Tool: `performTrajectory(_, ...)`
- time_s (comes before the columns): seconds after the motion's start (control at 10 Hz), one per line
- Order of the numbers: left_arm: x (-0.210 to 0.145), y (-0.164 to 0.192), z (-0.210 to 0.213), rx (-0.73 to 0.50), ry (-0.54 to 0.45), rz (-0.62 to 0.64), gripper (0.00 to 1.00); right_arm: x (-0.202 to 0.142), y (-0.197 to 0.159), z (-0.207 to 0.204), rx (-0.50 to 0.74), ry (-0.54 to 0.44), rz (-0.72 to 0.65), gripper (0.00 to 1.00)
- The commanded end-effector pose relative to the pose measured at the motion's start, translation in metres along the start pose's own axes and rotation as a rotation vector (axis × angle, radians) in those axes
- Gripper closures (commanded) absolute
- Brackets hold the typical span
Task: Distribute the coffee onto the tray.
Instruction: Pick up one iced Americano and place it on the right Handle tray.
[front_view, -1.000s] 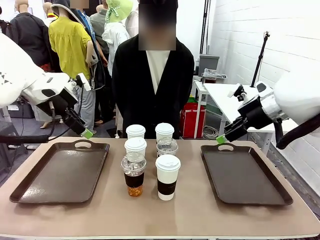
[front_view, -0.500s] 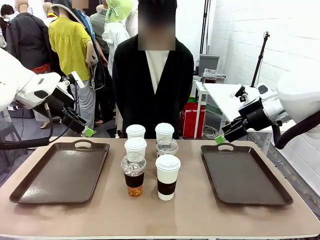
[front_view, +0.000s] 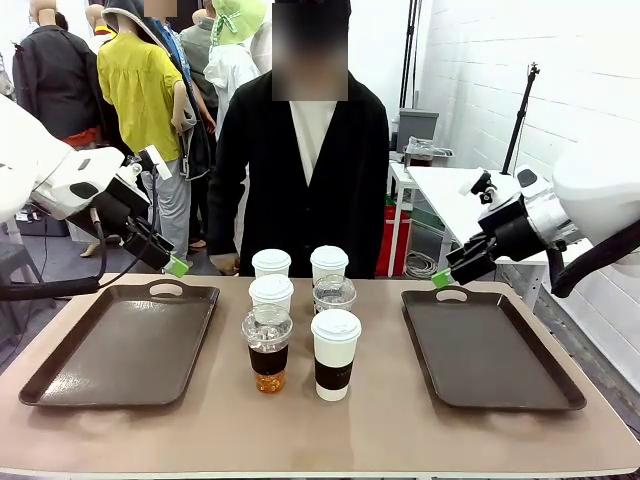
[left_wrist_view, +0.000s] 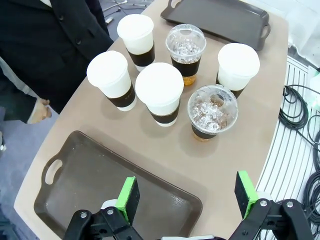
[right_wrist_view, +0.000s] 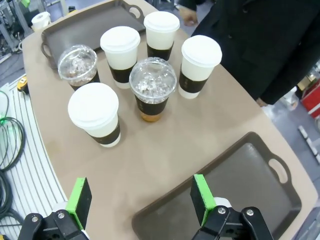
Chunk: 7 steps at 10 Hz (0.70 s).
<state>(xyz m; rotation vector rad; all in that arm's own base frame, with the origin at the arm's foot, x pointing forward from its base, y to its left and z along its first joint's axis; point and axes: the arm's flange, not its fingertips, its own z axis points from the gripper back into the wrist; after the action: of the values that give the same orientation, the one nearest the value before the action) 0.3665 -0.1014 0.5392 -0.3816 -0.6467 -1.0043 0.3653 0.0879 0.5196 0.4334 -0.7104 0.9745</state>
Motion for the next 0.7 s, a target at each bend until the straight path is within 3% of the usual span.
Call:
performTrajectory(0.0,-0.0005,0.0018,0.0012,-0.005,0.0,-0.007,0.0,0.0005,-0.0002,-0.0019,0.019,-0.015,-0.002,0.0)
performTrajectory(0.6,-0.0005,0.0018,0.0012,-0.005,0.0,-0.007,0.0,0.0005,-0.0002,-0.0019,0.019,-0.015,-0.002,0.0)
